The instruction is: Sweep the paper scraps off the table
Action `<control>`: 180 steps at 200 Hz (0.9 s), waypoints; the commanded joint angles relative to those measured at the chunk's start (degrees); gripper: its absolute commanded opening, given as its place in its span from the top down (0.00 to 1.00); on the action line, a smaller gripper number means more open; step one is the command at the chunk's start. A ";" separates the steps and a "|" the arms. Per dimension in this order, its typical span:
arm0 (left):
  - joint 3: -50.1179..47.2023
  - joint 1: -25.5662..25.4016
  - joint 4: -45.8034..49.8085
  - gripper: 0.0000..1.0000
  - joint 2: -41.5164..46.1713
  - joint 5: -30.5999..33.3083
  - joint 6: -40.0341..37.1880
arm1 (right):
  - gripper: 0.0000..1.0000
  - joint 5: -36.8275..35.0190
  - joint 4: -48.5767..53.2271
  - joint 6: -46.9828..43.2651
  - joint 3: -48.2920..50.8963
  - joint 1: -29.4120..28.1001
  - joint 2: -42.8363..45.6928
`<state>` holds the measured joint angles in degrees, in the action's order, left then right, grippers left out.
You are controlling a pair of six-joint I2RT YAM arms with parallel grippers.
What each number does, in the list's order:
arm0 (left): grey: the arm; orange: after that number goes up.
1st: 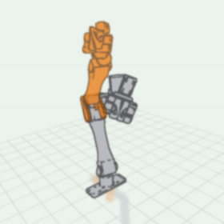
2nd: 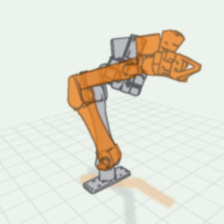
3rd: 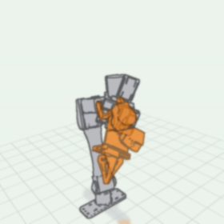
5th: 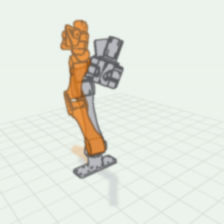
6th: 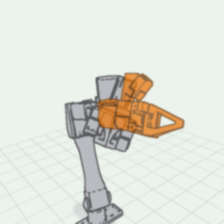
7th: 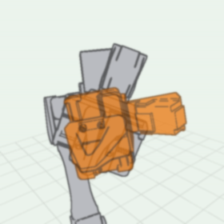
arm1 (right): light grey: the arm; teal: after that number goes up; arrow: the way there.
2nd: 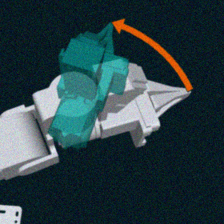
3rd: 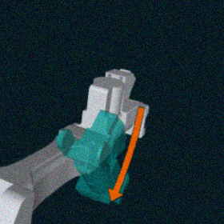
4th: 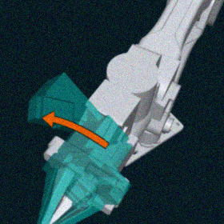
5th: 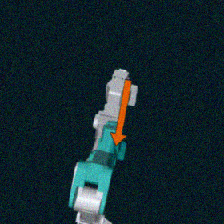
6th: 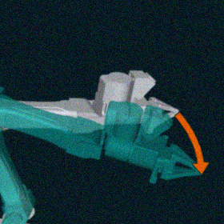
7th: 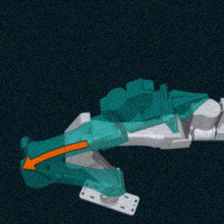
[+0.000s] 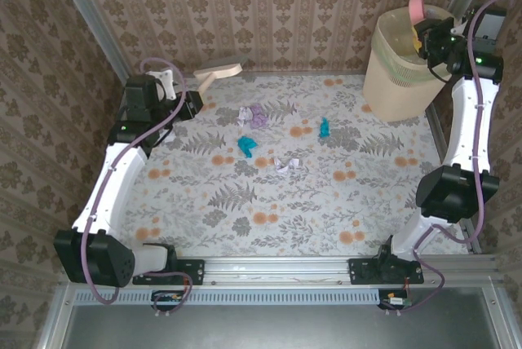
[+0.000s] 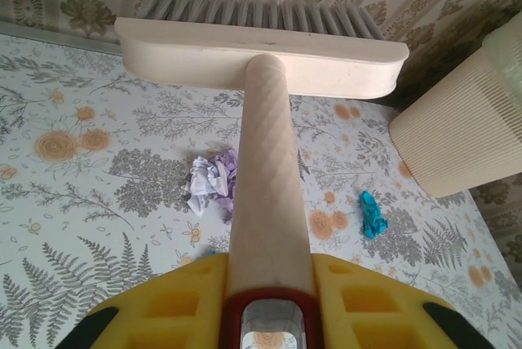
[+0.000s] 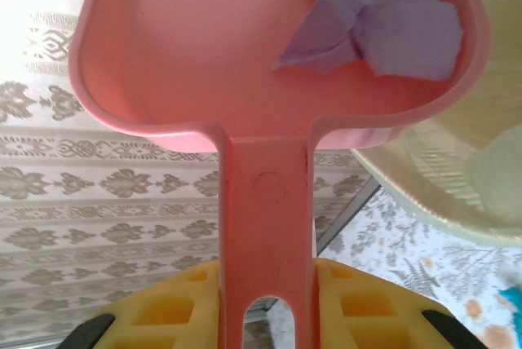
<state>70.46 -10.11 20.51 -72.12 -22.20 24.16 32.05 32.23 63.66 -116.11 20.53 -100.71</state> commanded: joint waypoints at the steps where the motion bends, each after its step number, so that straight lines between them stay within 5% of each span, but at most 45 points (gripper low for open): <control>1: -0.31 -0.52 -3.15 1.00 1.15 -0.53 -0.31 | 1.00 4.36 -8.48 11.57 1.48 0.67 -0.61; 78: 1.92 -2.68 -0.64 1.00 -1.14 0.09 -1.50 | 1.00 4.68 -27.23 34.43 13.60 1.37 1.52; 180: 3.28 -7.20 0.89 1.00 -1.36 4.46 -5.50 | 1.00 4.70 -30.35 35.57 17.75 2.46 4.68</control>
<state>71.00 -16.49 21.52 -73.89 -18.59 20.86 36.05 4.45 94.96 -99.07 22.68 -98.37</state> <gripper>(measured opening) 0.253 0.263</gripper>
